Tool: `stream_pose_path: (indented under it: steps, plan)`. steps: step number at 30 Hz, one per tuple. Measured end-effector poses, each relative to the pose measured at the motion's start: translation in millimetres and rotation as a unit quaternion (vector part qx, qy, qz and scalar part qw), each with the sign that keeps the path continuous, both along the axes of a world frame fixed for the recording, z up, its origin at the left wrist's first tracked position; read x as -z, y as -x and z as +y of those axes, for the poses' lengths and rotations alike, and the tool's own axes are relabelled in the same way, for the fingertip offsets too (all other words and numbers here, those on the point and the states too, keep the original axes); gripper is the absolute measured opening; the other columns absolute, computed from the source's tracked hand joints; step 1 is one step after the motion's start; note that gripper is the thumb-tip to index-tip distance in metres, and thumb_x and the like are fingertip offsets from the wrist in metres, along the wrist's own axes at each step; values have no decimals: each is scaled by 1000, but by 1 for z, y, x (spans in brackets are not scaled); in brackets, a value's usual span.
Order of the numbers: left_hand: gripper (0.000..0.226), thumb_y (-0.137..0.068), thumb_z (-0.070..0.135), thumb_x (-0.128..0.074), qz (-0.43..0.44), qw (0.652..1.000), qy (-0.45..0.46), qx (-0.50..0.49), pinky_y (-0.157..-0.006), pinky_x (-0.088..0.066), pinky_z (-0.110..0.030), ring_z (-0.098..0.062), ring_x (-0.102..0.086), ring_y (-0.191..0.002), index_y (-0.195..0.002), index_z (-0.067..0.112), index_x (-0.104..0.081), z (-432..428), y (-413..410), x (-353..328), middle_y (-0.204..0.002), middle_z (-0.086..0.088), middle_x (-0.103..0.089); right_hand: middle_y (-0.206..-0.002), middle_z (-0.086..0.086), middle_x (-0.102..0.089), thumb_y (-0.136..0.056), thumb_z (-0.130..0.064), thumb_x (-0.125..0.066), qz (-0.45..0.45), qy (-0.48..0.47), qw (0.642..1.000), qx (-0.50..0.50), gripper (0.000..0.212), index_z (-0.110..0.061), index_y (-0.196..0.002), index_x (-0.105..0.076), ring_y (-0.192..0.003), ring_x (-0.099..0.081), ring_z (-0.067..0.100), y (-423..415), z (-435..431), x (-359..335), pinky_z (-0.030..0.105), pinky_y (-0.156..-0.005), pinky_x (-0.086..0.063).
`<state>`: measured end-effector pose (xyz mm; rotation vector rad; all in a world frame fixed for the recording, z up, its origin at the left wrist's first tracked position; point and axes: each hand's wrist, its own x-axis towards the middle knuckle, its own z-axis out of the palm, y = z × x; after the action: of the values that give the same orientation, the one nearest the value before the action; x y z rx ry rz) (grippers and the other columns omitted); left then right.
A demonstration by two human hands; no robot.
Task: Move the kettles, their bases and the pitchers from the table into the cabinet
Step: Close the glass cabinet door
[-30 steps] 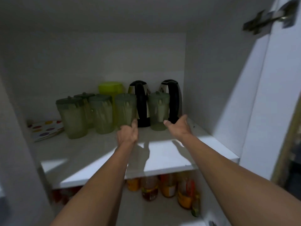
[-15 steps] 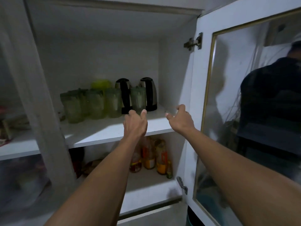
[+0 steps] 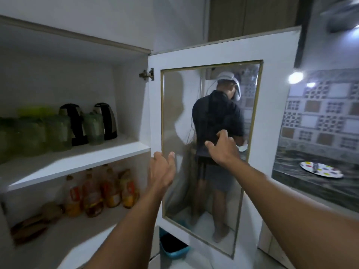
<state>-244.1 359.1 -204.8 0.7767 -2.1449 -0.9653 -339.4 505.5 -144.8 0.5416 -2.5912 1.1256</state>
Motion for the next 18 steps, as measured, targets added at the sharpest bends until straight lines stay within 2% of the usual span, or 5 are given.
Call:
stream_pose_path:
  steps: [3,5,10,14,18]
  plan:
    - [52,-100,48,-40,7,999,15,36,-95,-46,-34,-28,-55,-117,-136,10,-43,42,9,-8,-134,-12,-51,-137,17,-49,-93,-44,-56,11,1,1000,30,55,-16,-137,-37,-121,-53,41,6,41,-8,49,-98,-47]
    - [51,-99,48,-41,14,998,24,56,-97,-49,-40,-26,-56,-114,-133,10,-45,64,23,-11,-131,-12,-52,-135,17,-51,-93,-44,-55,21,6,999,45,53,-16,-135,-37,-117,-55,41,11,65,-14,51,-96,-49]
    - [57,-98,46,-46,19,995,43,84,-104,-44,-43,-32,-49,-125,-138,6,-42,124,65,-27,-140,-15,-45,-135,18,-50,-94,-42,-55,52,29,995,74,51,-15,-134,-37,-113,-56,40,38,117,-29,45,-89,-48]
    - [56,-95,44,-53,28,993,46,101,-102,-44,-44,-35,-49,-126,-134,6,-42,170,107,-33,-137,-16,-45,-136,17,-52,-94,-41,-56,79,51,992,82,51,-15,-135,-38,-116,-56,40,72,148,-41,46,-92,-49]
    - [70,-92,45,-60,20,991,65,111,-103,-42,-43,-34,-43,-132,-144,9,-31,212,147,-33,-145,-14,-35,-134,17,-53,-93,-44,-55,59,76,993,73,52,-17,-134,-39,-114,-57,40,107,169,-50,45,-92,-49]
